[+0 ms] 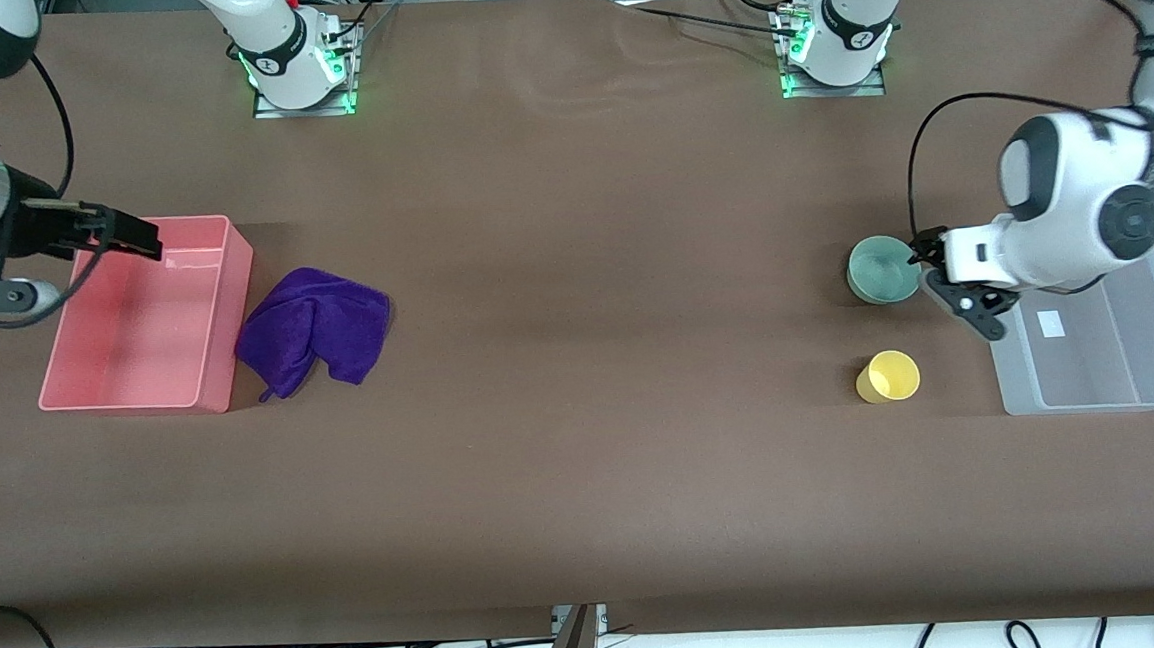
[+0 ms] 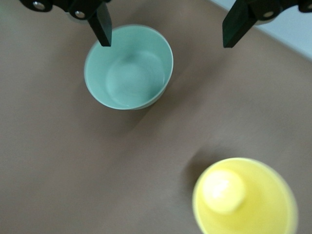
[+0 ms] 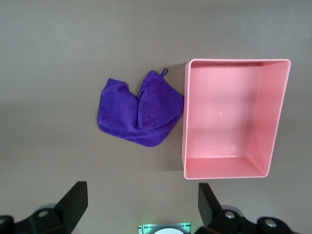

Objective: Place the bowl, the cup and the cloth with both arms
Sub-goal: 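Reach the left gripper to the green bowl while the right gripper reaches the cloth, then grasp the green bowl with the left gripper while the right gripper grasps the cloth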

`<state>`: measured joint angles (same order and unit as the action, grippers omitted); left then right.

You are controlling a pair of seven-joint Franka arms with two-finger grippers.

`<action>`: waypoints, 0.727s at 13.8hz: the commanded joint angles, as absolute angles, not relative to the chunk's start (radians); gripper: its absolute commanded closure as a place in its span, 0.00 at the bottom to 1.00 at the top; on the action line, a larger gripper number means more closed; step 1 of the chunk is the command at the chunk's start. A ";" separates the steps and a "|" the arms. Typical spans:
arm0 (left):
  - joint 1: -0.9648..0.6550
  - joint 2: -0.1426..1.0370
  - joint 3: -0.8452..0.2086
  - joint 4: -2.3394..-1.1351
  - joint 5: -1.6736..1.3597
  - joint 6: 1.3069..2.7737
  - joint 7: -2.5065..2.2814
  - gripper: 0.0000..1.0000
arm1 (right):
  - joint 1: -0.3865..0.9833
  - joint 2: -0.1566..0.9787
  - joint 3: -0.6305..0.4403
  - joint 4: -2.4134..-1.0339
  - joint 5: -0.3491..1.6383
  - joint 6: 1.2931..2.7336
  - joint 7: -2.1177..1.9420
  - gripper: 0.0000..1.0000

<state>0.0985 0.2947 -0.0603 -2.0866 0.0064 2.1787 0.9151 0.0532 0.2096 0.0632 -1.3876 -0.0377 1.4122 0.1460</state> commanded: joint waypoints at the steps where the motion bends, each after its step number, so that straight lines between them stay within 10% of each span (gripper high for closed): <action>1: 0.106 0.343 -0.067 -2.160 0.012 2.322 1.058 0.00 | 0.094 0.285 0.067 -1.420 -0.074 1.456 0.161 0.00; 4: 0.103 0.371 -0.071 -2.230 0.024 2.459 1.104 0.05 | 0.077 0.311 0.080 -1.650 -0.066 1.686 0.155 0.00; 5: 0.104 0.388 -0.071 -2.230 0.052 2.482 1.141 0.19 | 0.065 0.311 0.080 -1.760 -0.066 1.804 0.155 0.00; 7: 0.106 0.391 -0.071 -2.227 0.069 2.491 1.157 0.91 | 0.054 0.317 0.080 -1.895 -0.066 1.946 0.155 0.00; 10: 0.104 0.390 -0.072 -2.221 0.069 2.491 1.158 1.00 | 0.057 0.374 0.081 -1.925 -0.066 1.991 0.155 0.00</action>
<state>0.0985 0.4004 -0.0657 -2.2212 0.0479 2.4853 1.1368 0.0634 0.3855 0.0689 -1.8951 -0.0558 1.9709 0.1492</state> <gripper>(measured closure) 0.586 0.000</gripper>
